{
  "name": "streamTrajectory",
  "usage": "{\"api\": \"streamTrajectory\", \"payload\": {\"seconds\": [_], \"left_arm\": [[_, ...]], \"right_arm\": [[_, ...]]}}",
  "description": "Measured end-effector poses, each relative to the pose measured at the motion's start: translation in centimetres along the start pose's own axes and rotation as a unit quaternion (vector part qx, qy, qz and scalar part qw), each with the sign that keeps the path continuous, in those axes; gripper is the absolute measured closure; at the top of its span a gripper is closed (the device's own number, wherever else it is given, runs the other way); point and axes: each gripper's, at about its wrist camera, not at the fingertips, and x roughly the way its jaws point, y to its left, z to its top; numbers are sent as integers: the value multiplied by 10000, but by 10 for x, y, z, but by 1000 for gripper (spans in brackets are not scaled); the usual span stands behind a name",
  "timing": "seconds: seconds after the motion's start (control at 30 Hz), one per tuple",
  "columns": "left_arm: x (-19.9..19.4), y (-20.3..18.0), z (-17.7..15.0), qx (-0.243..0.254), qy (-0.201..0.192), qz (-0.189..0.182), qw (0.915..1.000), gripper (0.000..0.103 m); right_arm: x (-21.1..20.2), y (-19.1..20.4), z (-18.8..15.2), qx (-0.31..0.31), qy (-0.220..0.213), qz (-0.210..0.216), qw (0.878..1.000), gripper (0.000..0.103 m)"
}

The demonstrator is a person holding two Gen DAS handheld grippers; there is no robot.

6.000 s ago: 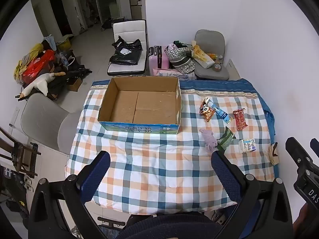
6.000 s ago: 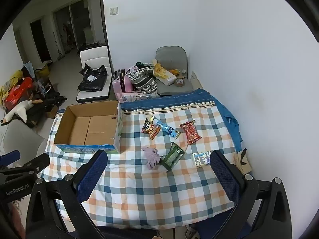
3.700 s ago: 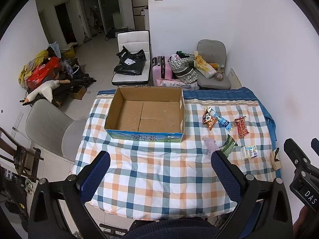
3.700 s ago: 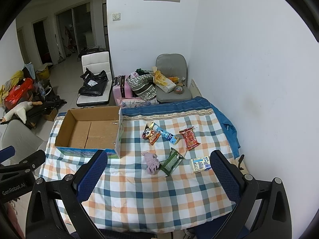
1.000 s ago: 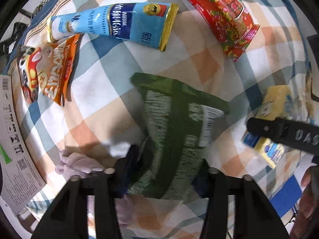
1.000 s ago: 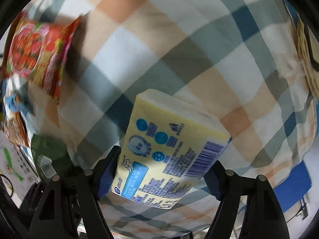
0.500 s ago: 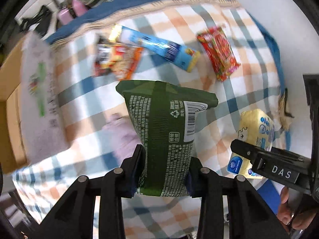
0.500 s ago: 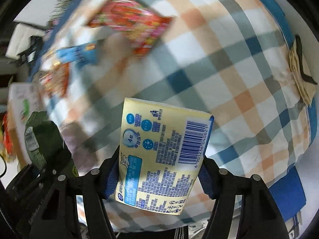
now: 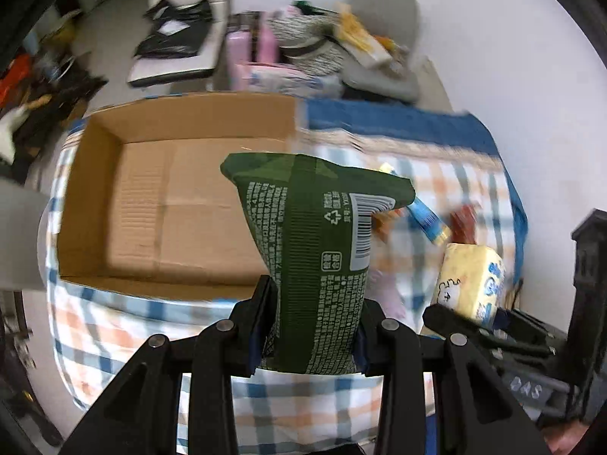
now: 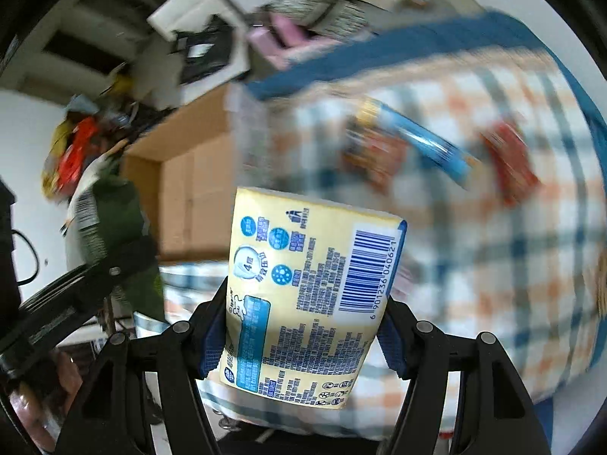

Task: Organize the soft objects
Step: 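Carry both held items over the box and lower them inside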

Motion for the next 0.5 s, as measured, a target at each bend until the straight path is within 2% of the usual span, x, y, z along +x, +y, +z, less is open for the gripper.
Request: {"api": "streamTrajectory", "payload": {"seconds": [0.13, 0.3, 0.5], "left_arm": [[11, 58, 35, -437, 179, -106, 9988, 70], [44, 122, 77, -920, 482, -299, 9941, 70], [91, 169, 117, -1285, 899, -457, 9866, 70]], "right_arm": [[29, 63, 33, -263, 110, 19, 9996, 34], [73, 119, 74, -436, 265, -346, 9981, 34], [124, 145, 120, -412, 419, -794, 9951, 34]]}}
